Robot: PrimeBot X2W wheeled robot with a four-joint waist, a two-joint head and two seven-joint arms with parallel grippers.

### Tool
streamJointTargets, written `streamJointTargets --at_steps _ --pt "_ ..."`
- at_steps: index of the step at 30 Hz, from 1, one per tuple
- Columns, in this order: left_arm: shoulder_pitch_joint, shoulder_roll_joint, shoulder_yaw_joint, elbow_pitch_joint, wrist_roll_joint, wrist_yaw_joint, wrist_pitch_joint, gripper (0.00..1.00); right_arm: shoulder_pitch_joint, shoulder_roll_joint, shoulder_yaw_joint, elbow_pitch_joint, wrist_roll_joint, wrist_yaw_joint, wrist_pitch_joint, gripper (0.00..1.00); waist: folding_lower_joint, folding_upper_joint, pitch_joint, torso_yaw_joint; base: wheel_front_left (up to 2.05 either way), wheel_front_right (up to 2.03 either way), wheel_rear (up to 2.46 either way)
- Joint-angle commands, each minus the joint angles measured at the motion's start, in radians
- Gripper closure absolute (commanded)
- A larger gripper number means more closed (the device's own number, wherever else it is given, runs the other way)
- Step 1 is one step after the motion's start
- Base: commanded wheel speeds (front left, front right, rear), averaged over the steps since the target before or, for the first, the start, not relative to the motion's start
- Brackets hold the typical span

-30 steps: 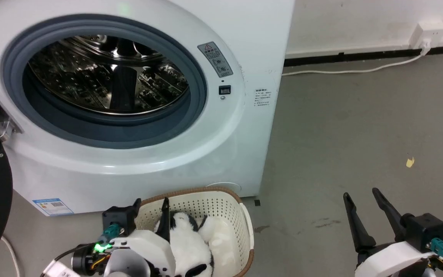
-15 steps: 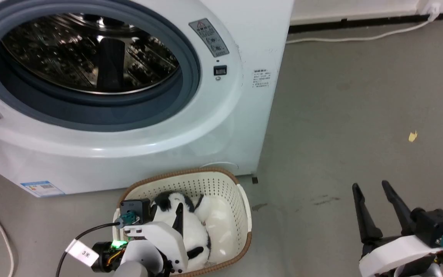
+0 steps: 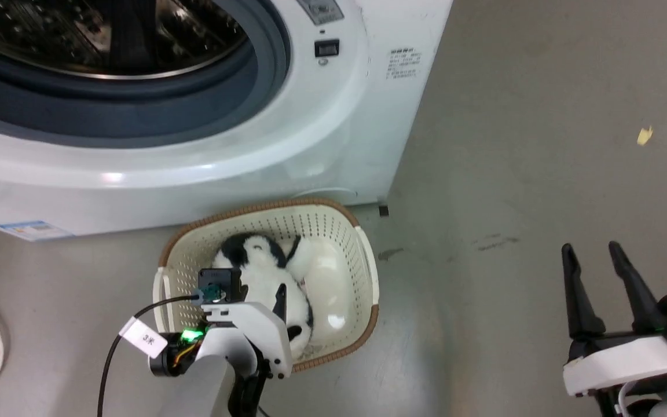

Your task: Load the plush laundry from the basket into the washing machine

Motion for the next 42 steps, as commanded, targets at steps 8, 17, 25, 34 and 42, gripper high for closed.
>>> streamJointTargets --at_steps 8,17,25,34,42 --pt "-0.108 0.004 -0.039 0.114 -0.051 0.003 -0.042 0.00 -0.031 0.001 -0.027 -0.056 0.022 -0.001 -0.002 0.00 -0.0002 0.0000 0.122 0.016 0.00 0.00 0.00" --pt "-0.211 0.003 -0.090 0.235 -0.090 -0.001 -0.068 0.00 -0.036 0.001 -0.058 -0.125 0.032 -0.001 0.010 0.00 -0.0002 0.0000 0.232 0.036 0.00 0.00 0.00" --pt "-0.315 0.002 -0.128 0.339 -0.132 0.007 -0.091 0.00 -0.038 0.001 -0.086 -0.222 0.048 -0.001 0.026 0.00 -0.0002 0.0000 0.339 0.050 0.00 0.00 0.00" --pt "-0.424 0.008 -0.158 0.452 -0.188 0.013 -0.123 0.00 -0.028 0.001 -0.120 -0.312 0.065 -0.001 0.042 0.00 -0.0002 0.0000 0.446 0.065 0.00 0.00 0.00" --pt "-0.501 0.006 -0.184 0.547 -0.250 0.023 -0.126 0.00 -0.023 0.001 -0.140 -0.368 0.086 -0.001 0.047 0.00 -0.0002 0.0000 0.527 0.074 0.00 0.00 0.00"
